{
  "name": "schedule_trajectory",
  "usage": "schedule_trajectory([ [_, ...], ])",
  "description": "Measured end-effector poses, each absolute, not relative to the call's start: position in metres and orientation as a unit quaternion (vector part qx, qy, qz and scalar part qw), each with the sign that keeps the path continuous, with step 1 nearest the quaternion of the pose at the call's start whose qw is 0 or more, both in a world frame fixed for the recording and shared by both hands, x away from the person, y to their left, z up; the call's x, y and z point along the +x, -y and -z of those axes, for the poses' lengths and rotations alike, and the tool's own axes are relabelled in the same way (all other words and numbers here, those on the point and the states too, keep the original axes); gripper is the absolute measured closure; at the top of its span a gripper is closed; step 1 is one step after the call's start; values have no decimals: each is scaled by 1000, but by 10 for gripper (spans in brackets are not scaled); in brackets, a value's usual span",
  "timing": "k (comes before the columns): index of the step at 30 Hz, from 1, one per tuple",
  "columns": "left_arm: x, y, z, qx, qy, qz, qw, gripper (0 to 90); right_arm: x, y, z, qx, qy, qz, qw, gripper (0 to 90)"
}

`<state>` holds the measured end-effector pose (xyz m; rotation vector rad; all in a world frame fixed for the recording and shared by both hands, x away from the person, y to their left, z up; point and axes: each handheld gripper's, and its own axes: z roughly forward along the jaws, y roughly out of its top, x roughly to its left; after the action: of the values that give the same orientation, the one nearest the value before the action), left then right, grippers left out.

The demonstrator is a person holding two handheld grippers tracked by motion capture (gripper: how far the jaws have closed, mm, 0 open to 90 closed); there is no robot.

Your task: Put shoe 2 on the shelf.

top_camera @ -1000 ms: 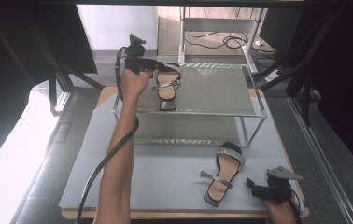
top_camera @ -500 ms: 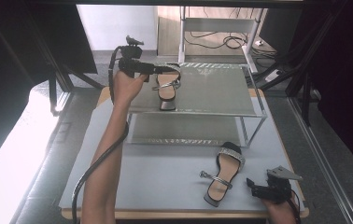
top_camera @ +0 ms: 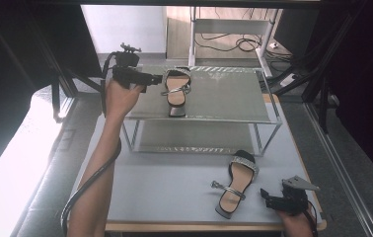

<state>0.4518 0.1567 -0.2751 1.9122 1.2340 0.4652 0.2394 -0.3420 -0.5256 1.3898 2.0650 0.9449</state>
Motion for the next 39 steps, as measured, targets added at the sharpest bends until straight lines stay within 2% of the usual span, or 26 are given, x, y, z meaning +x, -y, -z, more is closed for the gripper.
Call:
schedule_trajectory([
  [14, 421, -176, 289, 755, -480, -182, 407, 0, 239, 342, 525, 507, -754, -344, 237, 93],
  [25, 390, -173, 306, 766, -453, -177, 420, 0, 239, 342, 526, 508, -753, -344, 237, 93],
  [32, 374, -171, 320, 756, -435, -114, 475, 1, 239, 342, 525, 508, -754, -343, 237, 93],
  [39, 360, -169, 332, 753, -427, -97, 491, 6, 239, 342, 525, 507, -754, -343, 238, 93],
])
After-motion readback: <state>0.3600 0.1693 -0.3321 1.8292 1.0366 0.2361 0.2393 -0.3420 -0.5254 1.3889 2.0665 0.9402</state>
